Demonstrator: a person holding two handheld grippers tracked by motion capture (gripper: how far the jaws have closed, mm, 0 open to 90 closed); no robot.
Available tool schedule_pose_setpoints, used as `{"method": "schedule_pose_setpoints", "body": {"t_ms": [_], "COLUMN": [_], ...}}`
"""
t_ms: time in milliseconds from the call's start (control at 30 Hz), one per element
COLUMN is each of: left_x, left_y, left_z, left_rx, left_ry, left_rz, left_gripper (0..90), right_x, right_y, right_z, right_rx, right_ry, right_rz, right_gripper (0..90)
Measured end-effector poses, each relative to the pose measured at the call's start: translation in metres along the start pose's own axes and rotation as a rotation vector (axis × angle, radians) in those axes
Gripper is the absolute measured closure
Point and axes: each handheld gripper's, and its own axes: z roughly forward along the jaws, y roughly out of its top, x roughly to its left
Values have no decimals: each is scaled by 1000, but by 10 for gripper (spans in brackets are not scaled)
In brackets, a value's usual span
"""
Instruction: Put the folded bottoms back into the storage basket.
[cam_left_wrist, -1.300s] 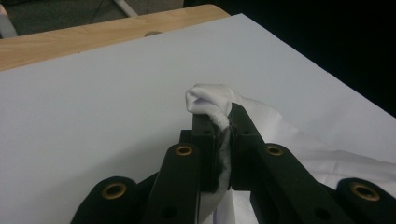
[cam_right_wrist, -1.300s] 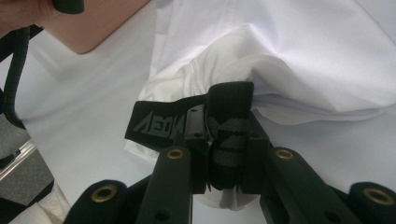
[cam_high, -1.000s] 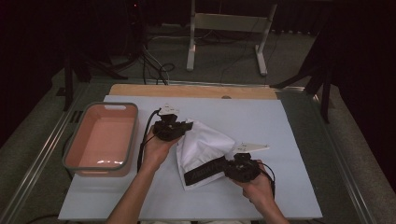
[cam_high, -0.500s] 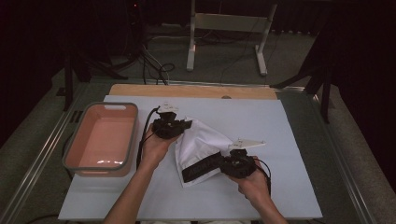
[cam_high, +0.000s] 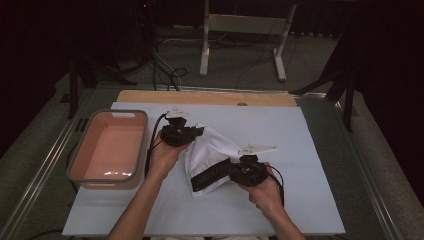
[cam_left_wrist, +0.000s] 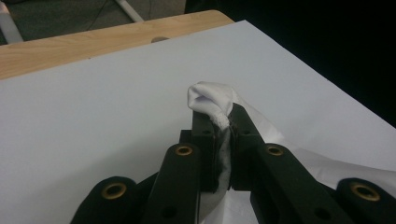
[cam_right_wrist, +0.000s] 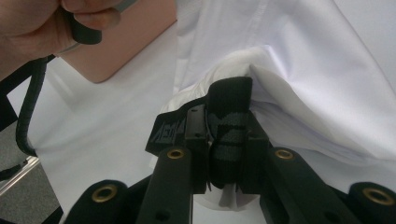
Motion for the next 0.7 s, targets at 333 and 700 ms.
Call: {"method": "schedule_pose_setpoints", "body": {"t_ms": [333, 700], "left_x": [3, 5], "left_y": [3, 8], "left_z": [-5, -7], "left_rx": [-2, -5], "left_ry": [5, 1], "left_rz": [1, -5], "left_gripper": [839, 839], "right_x": [6, 6], "right_y": [9, 19], "right_z": [7, 13], "right_rx": [-4, -16], "right_ry": [6, 7], "right_rz": [-4, -1], "right_gripper": [784, 785]}}
